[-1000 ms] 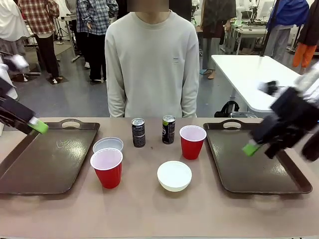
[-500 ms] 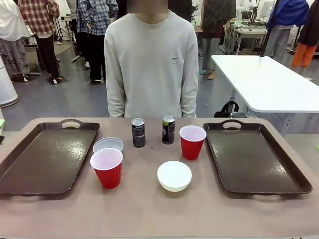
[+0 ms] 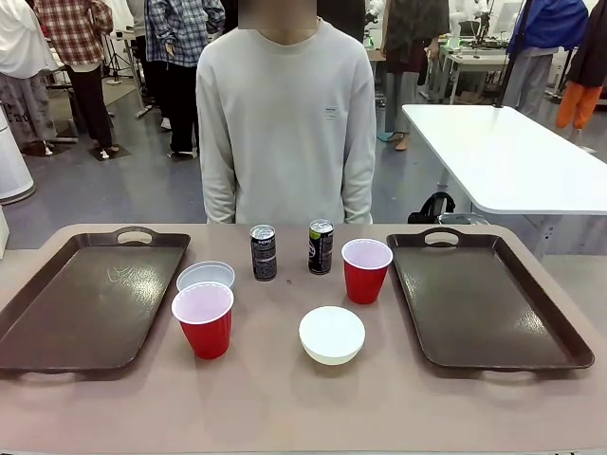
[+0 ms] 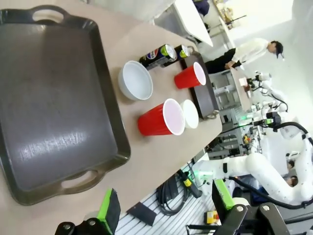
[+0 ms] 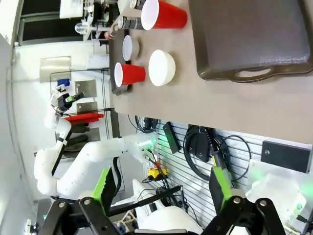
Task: Prepare tableware on both trays.
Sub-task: Pick up a Picnic Bowl from the table and place it on a Handle tray.
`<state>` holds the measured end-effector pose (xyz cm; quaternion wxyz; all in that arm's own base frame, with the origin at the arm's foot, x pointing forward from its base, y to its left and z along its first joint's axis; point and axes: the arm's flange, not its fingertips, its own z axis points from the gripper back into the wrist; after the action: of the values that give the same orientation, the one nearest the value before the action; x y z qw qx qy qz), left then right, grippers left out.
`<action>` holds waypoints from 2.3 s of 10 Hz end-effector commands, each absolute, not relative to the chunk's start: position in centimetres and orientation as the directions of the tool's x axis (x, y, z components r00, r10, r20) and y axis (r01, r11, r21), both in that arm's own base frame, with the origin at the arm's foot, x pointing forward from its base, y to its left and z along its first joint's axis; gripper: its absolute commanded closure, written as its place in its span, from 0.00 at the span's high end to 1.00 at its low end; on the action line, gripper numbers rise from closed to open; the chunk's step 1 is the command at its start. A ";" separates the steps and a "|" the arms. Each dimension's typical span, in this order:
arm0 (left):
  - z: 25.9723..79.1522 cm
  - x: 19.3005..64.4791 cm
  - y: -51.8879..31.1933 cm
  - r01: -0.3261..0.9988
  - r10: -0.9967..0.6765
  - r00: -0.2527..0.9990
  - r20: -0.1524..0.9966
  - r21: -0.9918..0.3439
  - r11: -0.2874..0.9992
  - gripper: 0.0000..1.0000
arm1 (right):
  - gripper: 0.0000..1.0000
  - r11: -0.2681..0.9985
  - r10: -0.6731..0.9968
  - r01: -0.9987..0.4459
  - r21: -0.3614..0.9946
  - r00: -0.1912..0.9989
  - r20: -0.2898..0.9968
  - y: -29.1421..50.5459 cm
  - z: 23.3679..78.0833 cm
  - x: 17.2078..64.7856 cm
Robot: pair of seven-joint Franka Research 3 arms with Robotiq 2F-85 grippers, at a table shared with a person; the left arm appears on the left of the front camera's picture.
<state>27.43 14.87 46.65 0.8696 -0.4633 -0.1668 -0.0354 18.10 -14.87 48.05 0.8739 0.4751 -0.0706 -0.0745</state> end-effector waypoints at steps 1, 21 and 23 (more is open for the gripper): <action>46.3 28.0 14.6 0.216 0.084 0.945 0.318 -0.793 0.570 1.00 | 1.00 0.536 -0.208 0.069 0.841 0.977 0.052 -15.1 48.1 17.9; 42.0 38.2 -19.7 0.343 -0.358 0.869 0.343 0.105 0.933 1.00 | 1.00 0.536 -0.208 0.069 0.841 0.977 0.052 -15.1 48.1 17.9; 41.9 39.1 -19.0 0.400 -0.361 0.845 0.394 -0.018 0.916 1.00 | 1.00 0.536 -0.208 0.069 0.841 0.977 0.052 -15.1 48.1 17.9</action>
<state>37.98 -20.05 41.17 0.9575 -0.0140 -0.1989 -0.2086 17.91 -15.05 48.10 0.8769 0.4675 -0.0708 -0.0865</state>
